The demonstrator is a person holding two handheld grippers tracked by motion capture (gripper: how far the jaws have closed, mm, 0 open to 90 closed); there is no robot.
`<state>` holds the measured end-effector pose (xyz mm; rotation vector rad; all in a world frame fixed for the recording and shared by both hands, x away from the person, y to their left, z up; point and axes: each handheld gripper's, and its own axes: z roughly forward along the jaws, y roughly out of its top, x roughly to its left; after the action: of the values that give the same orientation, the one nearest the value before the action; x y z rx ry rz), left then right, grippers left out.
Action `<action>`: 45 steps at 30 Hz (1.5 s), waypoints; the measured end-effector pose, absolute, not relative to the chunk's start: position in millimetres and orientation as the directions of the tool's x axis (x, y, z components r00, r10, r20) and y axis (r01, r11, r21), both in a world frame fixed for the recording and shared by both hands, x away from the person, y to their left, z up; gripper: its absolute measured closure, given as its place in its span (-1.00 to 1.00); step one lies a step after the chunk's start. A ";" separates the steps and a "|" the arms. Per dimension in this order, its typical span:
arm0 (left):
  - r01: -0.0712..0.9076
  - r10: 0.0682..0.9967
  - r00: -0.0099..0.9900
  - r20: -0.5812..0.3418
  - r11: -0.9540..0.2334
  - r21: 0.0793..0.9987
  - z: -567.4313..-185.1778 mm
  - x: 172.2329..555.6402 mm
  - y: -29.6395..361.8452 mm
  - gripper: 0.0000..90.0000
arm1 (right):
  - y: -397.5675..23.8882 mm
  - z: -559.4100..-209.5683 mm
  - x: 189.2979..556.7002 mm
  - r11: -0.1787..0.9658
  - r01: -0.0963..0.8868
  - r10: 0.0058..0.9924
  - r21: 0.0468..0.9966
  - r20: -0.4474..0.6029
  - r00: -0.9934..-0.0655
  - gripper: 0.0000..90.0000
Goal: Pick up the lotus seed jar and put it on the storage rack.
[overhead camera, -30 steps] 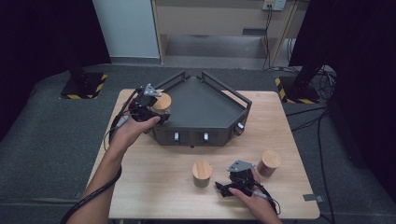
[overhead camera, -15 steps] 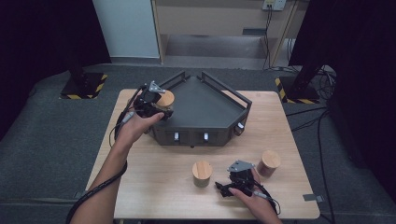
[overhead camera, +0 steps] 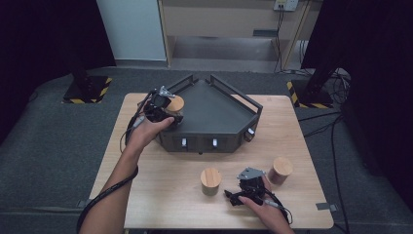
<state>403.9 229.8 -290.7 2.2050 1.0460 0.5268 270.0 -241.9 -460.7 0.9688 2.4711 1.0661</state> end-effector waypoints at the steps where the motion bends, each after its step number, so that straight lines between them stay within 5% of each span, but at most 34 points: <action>1: 0.540 0.794 0.603 0.082 -0.482 0.690 -292.9 404.7 230.0 -0.47 | -241.9 -460.8 270.0 0.502 0.471 0.677 0.726 0.009 -0.736 -0.96; 35: 0.552 0.791 0.612 0.024 -0.448 0.703 -308.1 419.2 243.6 -0.47 | -242.0 -460.9 270.0 0.502 0.470 0.677 0.726 0.008 -0.736 -0.96; 45: 0.529 0.816 0.577 0.037 -0.407 0.745 -301.3 398.6 250.6 -0.87 | -242.0 -461.0 269.9 0.502 0.470 0.677 0.726 0.008 -0.736 -0.96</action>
<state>398.6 250.6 -301.3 2.1037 1.0678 0.5234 269.9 -242.0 -461.0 0.9688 2.4704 1.0678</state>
